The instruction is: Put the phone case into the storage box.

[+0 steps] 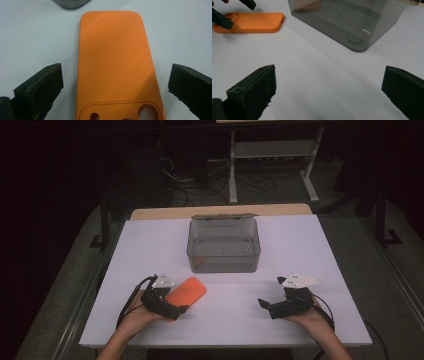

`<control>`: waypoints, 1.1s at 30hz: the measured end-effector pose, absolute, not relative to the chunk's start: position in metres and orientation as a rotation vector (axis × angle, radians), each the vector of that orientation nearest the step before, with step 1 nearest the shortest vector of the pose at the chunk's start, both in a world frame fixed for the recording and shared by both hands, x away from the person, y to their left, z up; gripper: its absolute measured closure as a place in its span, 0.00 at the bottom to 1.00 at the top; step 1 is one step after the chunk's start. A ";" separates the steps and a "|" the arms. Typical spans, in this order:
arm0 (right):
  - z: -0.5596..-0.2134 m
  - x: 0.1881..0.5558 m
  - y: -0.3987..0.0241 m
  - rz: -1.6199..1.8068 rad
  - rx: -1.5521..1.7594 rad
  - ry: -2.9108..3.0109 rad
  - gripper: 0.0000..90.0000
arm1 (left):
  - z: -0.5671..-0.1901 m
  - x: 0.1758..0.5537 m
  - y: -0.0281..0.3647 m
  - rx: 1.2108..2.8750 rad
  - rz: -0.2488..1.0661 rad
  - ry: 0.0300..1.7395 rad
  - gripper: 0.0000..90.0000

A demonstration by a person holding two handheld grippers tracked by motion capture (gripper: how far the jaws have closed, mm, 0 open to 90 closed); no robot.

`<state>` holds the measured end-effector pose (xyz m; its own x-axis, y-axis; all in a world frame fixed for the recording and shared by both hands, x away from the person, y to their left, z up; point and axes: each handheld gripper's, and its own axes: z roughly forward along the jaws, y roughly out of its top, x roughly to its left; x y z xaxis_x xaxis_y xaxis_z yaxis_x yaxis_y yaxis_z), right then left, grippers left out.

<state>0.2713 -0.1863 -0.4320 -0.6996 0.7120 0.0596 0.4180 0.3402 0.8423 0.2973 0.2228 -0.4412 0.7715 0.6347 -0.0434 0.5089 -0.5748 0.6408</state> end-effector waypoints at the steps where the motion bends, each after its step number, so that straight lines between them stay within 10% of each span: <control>1: -0.432 0.271 -0.186 1.295 1.005 2.290 0.00 | -0.442 0.297 0.222 2.317 0.251 0.846 0.00; 33: -0.432 0.272 -0.187 1.300 1.011 2.287 0.00 | -0.449 0.297 0.219 2.391 0.273 0.812 0.00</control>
